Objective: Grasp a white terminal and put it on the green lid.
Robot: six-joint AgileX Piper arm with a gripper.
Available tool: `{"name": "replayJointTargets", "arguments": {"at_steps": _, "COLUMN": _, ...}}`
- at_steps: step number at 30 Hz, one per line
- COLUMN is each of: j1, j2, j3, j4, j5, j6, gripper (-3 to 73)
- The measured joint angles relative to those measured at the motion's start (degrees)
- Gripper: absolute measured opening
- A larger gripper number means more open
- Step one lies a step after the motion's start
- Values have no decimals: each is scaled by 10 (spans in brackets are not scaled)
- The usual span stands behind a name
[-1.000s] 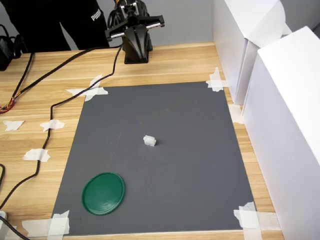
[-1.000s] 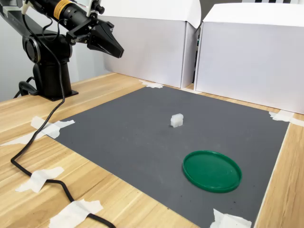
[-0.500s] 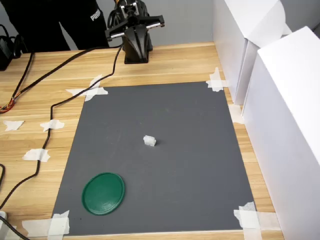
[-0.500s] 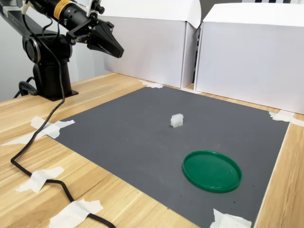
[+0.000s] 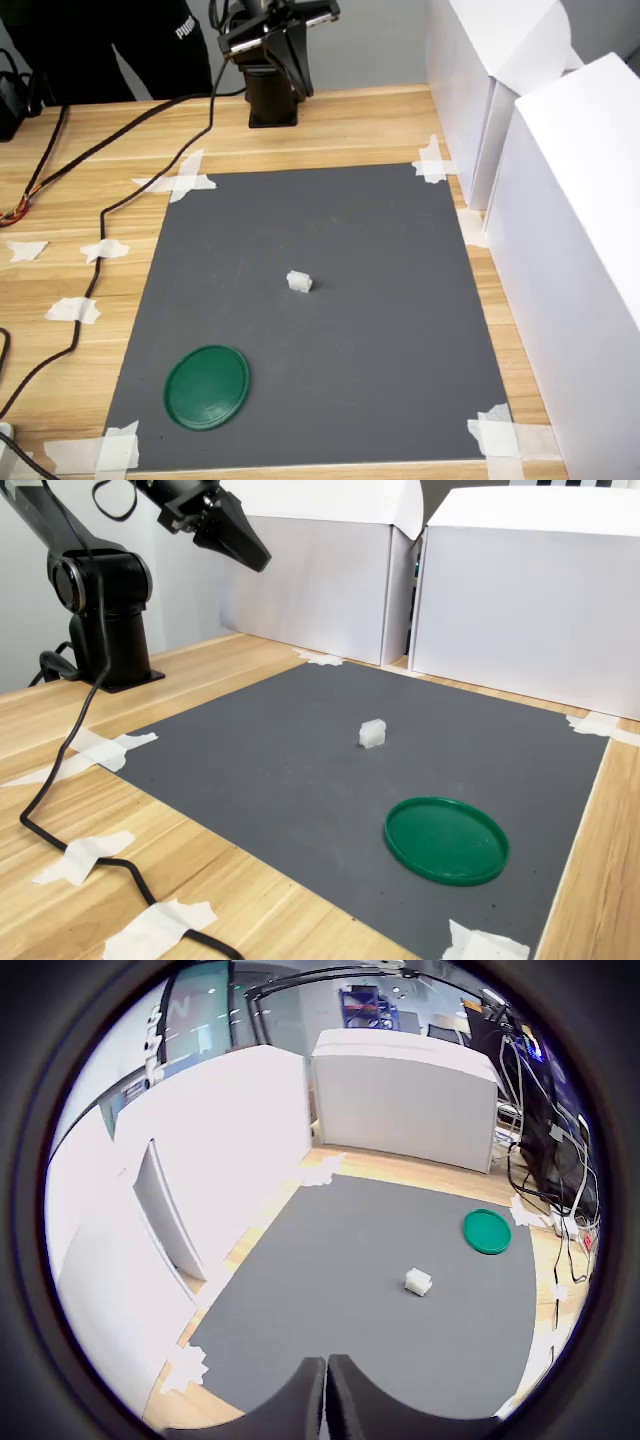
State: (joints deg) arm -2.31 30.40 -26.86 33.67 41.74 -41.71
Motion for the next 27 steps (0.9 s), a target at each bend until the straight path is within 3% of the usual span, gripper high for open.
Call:
{"name": "replayJointTargets", "arguments": {"at_steps": 7, "j1": 0, "j2": 91, "j3": -92, "j4": -46, "j5": 52, "j6": 14, "gripper": -16}}
{"name": "replayJointTargets", "arguments": {"at_steps": 18, "j1": 0, "j2": 246, "j3": -234, "j4": -62, "j5": 107, "j6": 63, "gripper": -16}}
{"name": "replayJointTargets", "arguments": {"at_steps": 23, "j1": 0, "j2": 331, "j3": -311, "j4": -122, "j5": 162, "j6": 45, "gripper": 12}}
{"name": "replayJointTargets", "arguments": {"at_steps": 27, "j1": 0, "j2": 386, "j3": -365, "j4": -190, "j5": 200, "j6": 1, "gripper": 132}}
